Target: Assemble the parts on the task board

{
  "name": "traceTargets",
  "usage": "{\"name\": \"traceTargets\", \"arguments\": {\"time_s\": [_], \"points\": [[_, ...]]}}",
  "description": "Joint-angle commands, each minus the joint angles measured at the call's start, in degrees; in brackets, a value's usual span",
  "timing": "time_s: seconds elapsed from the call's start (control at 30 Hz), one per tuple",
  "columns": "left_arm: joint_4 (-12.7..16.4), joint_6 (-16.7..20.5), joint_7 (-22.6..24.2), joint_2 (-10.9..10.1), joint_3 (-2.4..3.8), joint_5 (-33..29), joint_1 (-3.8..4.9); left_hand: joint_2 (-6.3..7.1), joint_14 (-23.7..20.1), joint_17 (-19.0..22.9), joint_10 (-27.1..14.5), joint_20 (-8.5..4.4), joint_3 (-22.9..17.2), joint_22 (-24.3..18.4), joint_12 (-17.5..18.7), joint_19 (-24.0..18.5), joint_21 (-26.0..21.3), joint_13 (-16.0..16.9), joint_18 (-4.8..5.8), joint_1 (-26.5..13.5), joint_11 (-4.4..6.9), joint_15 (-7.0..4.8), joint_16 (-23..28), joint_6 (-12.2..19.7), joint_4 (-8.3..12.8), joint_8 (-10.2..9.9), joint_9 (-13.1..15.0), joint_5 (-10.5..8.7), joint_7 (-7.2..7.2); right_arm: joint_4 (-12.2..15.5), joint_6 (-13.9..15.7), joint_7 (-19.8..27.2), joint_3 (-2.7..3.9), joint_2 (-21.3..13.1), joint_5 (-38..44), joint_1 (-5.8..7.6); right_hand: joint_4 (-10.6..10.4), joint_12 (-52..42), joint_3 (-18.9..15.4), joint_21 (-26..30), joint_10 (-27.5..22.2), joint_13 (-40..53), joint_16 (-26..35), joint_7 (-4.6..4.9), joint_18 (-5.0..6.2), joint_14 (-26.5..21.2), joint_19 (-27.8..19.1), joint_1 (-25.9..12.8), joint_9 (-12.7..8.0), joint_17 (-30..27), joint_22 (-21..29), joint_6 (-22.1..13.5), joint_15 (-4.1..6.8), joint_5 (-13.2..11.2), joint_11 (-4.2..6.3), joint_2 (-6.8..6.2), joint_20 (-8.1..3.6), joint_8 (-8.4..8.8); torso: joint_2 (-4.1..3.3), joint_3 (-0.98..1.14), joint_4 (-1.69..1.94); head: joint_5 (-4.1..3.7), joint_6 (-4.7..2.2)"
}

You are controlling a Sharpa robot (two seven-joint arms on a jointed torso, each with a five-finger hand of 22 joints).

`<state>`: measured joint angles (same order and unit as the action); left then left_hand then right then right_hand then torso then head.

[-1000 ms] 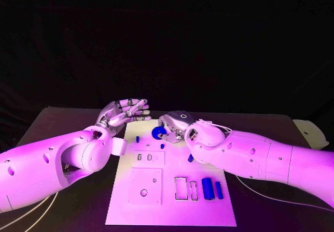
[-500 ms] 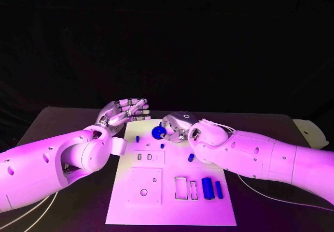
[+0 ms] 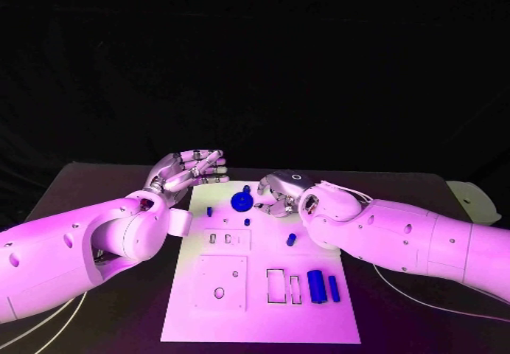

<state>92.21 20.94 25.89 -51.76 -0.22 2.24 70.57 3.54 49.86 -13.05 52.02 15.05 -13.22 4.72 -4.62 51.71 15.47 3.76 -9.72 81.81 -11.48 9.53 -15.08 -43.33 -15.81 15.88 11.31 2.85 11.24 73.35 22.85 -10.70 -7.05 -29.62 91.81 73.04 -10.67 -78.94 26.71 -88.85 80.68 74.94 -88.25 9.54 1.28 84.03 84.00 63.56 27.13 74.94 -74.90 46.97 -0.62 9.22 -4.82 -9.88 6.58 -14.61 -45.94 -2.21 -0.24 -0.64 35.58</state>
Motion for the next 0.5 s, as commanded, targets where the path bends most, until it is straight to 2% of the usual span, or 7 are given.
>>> {"name": "traceTargets", "arguments": {"time_s": [0.03,0.17,0.23,0.27,0.33,0.4,0.5], "points": [[0.2,-0.4,0.6,-0.1,0.05,-0.1,0.07,0.22,-0.2,0.0,0.3,0.17,-0.5,0.0,0.2,0.4,-0.2,0.0,-0.83,0.4,-0.32,-0.01,0.4,0.1,0.0,-0.3,0.0,0.13,2.96,1.9,2.7,0.4,0.05,-1.9,-1.1,0.40,-0.4,-0.5,0.0,0.0,0.5,3.8,-0.3,-0.09,-0.85,4.8,4.8,-0.7,0.1,9.7,-13.7,0.5,-0.02,0.3,0.13,-0.05,0.29,0.38,0.08,0.00,-0.05,-0.17,-0.14],[0.2,-0.3,0.6,-0.2,0.05,-0.1,0.07,0.22,-0.2,0.0,0.3,0.17,-0.5,0.0,0.2,0.4,-0.2,0.0,-0.83,0.4,-0.32,-0.01,0.4,0.1,0.0,-0.3,0.0,0.13,2.96,5.6,5.8,2.3,0.31,-6.2,-4.1,1.49,-0.5,-0.6,0.0,0.1,0.7,3.9,-0.3,-0.16,-0.82,4.8,4.8,-0.5,0.2,9.5,-13.7,0.8,0.04,0.9,0.21,0.15,0.24,0.41,0.09,0.00,0.03,-0.32,-0.33],[0.3,-0.4,0.6,-0.3,0.04,-0.1,0.07,0.22,-0.2,0.0,0.3,0.17,-0.5,0.0,0.2,0.4,-0.2,0.0,-0.83,0.4,-0.32,-0.01,0.4,0.1,0.0,-0.3,0.0,0.13,2.96,7.1,6.2,4.0,0.40,-8.5,-6.4,2.13,0.0,-0.5,0.3,0.3,0.6,3.8,-0.2,-0.22,-0.75,4.7,4.6,0.4,0.3,9.3,-13.4,1.0,0.11,1.2,0.28,0.20,0.17,0.51,0.11,0.00,-0.06,-0.30,-0.41],[0.3,-0.4,0.6,-0.3,0.04,-0.1,0.07,0.22,-0.2,0.0,0.3,0.17,-0.5,0.0,0.2,0.4,-0.2,0.0,-0.83,0.4,-0.32,-0.01,0.4,0.1,0.0,-0.3,0.0,0.13,2.96,7.8,6.1,5.0,0.45,-9.7,-7.7,2.46,0.3,-0.5,0.4,0.4,0.7,3.8,-0.2,-0.22,-0.73,4.7,4.5,0.9,0.3,9.3,-13.4,1.1,0.13,1.2,0.30,0.23,0.14,0.59,0.10,-0.01,-0.06,-0.33,-0.49],[0.4,-0.5,0.6,-0.4,0.04,-0.1,0.07,0.25,-0.2,-0.1,0.3,0.17,-0.5,-0.1,0.3,0.4,-0.2,0.0,-0.83,0.4,-0.33,0.00,0.4,0.1,0.0,-0.3,-0.1,0.13,2.98,9.4,4.9,8.1,0.53,-13.2,-12.1,3.30,2.3,-0.5,1.1,0.6,0.6,3.8,-0.1,-0.15,-0.65,4.7,4.3,3.7,0.5,9.1,-13.1,1.4,0.18,0.5,0.28,-0.11,0.07,0.90,0.15,0.00,-0.24,-0.44,-0.62],[0.5,-0.6,0.6,-0.5,0.04,-0.1,0.07,0.26,-0.2,-0.1,0.3,0.17,-0.5,-0.1,0.3,0.4,-0.2,0.0,-0.83,0.4,-0.33,0.00,0.4,0.1,0.0,-0.3,-0.1,0.13,2.98,10.0,3.9,10.2,0.57,-15.3,-14.9,3.65,3.4,-0.4,1.1,0.4,0.5,3.8,-0.2,-0.03,-0.71,4.8,4.4,4.9,0.5,9.5,-13.4,1.3,0.13,-0.2,0.17,-0.71,0.08,1.28,0.19,0.02,-0.37,-0.43,-0.72],[0.7,-0.8,0.6,-0.6,0.04,-0.1,0.07,0.26,-0.2,-0.1,0.3,0.17,-0.5,-0.1,0.3,0.4,-0.2,0.0,-0.83,0.4,-0.33,0.00,0.4,0.1,0.0,-0.3,-0.1,0.13,2.97,10.4,2.1,13.1,0.60,-18.3,-18.5,3.89,4.6,-0.5,1.3,0.3,0.6,4.0,-0.3,-0.16,-0.76,4.8,4.6,6.3,0.6,9.7,-13.5,1.5,0.17,-0.2,0.25,-1.24,0.09,1.60,0.23,0.16,-0.69,-0.35,-0.90]]}}
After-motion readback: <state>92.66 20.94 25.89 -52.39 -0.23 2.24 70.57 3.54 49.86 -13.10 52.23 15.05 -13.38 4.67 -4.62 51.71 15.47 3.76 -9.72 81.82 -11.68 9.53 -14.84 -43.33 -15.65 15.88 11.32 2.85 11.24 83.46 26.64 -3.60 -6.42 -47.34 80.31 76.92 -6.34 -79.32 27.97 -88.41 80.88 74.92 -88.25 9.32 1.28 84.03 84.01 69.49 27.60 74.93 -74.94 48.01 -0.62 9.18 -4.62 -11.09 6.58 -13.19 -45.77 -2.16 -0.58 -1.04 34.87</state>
